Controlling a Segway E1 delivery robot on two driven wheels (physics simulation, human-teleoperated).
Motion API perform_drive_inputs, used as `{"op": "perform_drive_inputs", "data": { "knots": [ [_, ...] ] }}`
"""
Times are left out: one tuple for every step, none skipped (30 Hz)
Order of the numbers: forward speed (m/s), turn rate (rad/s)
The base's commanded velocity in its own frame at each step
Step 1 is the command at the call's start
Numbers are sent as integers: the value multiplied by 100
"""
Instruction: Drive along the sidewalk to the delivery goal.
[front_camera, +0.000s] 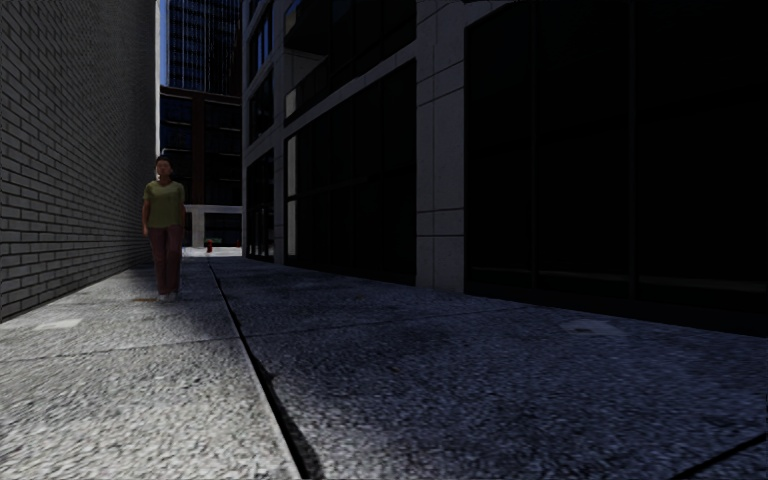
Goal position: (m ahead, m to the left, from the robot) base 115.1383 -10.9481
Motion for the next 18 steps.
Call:
{"op": "perform_drive_inputs", "data": {
  "knots": [
    [200,0],
    [200,0],
    [200,0],
    [200,0],
    [200,0],
    [200,0],
    [200,0],
    [200,0],
    [200,0],
    [200,10],
    [200,18],
    [200,22],
    [200,22],
    [200,27],
    [200,35],
    [200,37],
    [200,37],
    [200,38]
  ]
}}
